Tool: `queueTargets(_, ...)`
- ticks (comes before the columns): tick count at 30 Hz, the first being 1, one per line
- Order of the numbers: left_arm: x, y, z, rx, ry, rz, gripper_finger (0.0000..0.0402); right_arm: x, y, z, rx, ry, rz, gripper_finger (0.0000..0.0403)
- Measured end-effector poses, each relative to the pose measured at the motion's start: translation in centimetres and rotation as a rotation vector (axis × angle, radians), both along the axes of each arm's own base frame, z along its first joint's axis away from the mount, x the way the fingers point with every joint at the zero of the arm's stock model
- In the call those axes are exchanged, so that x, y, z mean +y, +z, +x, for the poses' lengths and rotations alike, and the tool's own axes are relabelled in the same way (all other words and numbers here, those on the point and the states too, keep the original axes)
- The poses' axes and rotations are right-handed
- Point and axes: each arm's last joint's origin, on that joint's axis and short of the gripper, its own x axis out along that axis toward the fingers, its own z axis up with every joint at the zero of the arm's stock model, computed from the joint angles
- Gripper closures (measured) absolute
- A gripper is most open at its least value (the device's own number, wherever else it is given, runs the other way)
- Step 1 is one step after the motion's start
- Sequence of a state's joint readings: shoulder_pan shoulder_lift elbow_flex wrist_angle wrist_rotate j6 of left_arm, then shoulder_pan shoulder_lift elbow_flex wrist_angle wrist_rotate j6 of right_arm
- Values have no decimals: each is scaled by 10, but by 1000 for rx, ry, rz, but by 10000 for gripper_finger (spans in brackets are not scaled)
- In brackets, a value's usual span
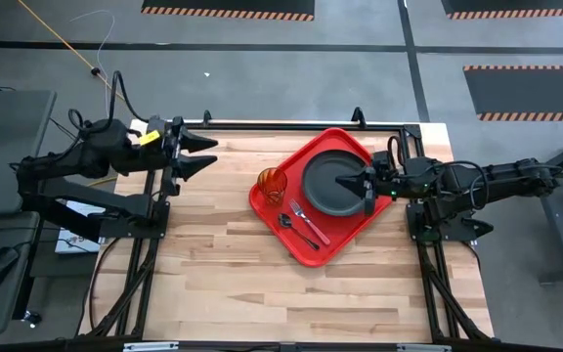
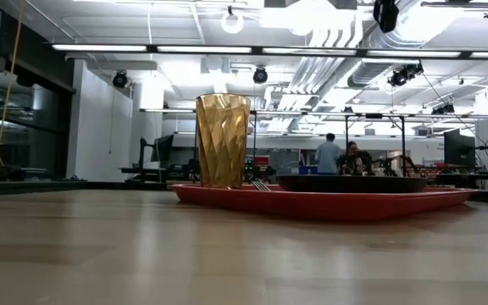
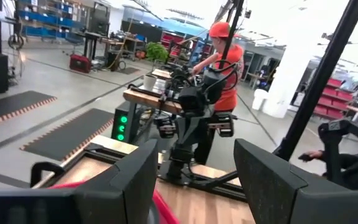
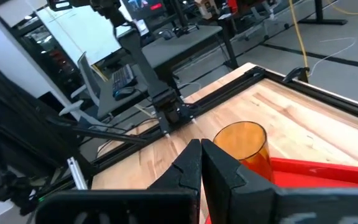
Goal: Pick and place plate/cup/fork/spoon on tray
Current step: Return to Home Position
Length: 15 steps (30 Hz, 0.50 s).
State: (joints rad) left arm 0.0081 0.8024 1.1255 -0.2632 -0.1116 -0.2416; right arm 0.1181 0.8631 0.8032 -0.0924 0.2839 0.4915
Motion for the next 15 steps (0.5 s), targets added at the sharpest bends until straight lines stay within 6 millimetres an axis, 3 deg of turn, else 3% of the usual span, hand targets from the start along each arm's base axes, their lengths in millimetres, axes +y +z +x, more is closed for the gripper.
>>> queueTargets(15,-27,-1,23,-17,89,18,202,2,0,0,3,59,-13,400)
